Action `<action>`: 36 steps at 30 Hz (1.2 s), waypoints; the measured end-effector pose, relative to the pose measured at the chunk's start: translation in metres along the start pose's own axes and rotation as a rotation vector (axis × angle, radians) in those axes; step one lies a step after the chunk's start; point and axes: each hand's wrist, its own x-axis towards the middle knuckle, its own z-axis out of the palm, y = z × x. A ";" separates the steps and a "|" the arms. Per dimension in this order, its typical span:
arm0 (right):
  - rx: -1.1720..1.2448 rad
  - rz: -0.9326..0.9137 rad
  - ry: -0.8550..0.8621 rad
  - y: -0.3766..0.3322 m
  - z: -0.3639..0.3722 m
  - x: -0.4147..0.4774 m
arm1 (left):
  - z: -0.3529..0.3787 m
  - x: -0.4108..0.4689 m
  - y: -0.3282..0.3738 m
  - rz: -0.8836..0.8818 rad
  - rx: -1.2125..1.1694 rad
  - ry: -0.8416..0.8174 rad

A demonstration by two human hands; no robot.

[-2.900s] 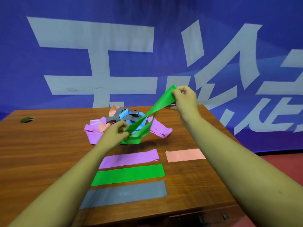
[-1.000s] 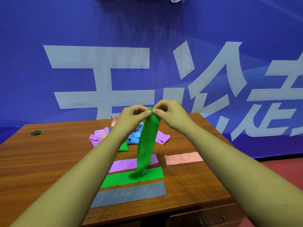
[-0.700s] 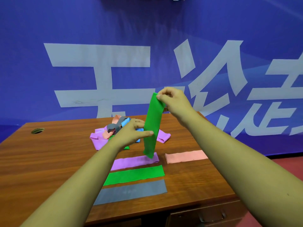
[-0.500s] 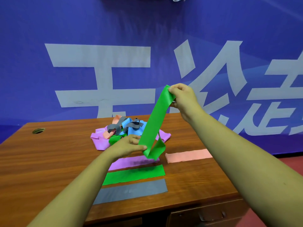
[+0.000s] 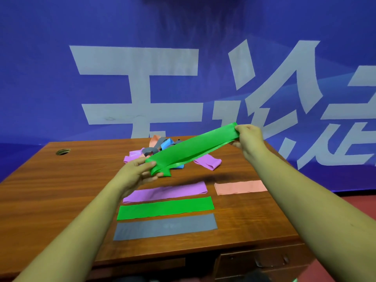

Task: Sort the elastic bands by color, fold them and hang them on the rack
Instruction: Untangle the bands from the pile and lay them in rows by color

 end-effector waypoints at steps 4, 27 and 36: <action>-0.047 0.024 -0.002 0.022 0.003 -0.006 | -0.012 -0.009 0.005 -0.006 0.076 0.074; -0.564 0.217 -0.144 0.138 -0.015 -0.065 | -0.075 -0.060 -0.051 -0.136 0.602 0.326; -0.843 0.073 -0.205 0.151 -0.009 -0.072 | -0.077 -0.052 -0.067 -0.107 0.748 0.450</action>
